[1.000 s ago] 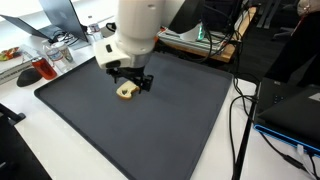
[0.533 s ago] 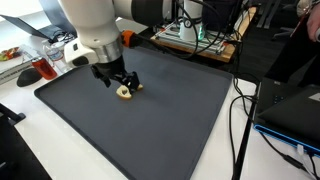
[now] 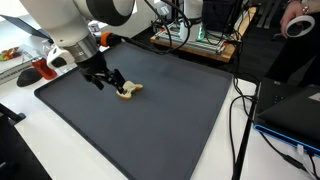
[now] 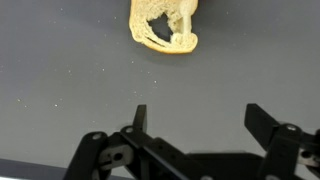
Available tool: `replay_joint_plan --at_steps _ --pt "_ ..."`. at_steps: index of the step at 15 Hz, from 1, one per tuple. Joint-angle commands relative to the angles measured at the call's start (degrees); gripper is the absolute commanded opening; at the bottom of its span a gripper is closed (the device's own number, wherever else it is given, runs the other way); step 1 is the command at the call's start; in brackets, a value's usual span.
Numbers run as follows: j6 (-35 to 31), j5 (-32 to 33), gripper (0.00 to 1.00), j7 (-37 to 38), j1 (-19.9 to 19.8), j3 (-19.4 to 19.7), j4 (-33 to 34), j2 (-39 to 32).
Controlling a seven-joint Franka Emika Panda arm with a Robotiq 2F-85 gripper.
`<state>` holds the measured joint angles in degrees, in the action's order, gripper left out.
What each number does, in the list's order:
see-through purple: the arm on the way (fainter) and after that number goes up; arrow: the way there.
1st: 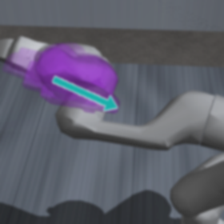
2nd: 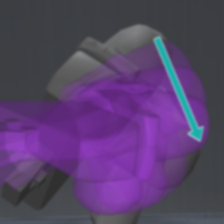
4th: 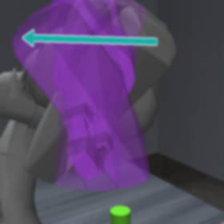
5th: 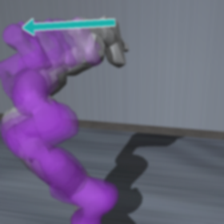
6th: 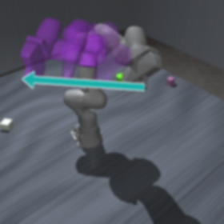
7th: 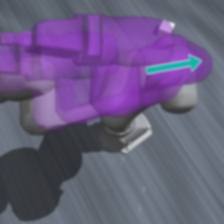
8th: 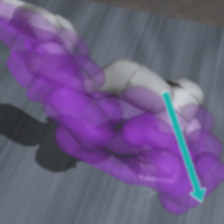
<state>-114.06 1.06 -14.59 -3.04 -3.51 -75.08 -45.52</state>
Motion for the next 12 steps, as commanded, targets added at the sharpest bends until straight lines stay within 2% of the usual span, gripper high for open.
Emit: replay_joint_plan --at_steps 1,6,12 --pt "1.59 -5.24 1.00 -9.66 -5.44 -2.95 2.09 -1.59" --pt "0.63 -10.58 1.00 -20.34 -11.69 -4.96 -0.73 -0.90" --pt "-2.61 -17.73 1.00 -30.59 -17.09 -5.94 -7.29 0.95"
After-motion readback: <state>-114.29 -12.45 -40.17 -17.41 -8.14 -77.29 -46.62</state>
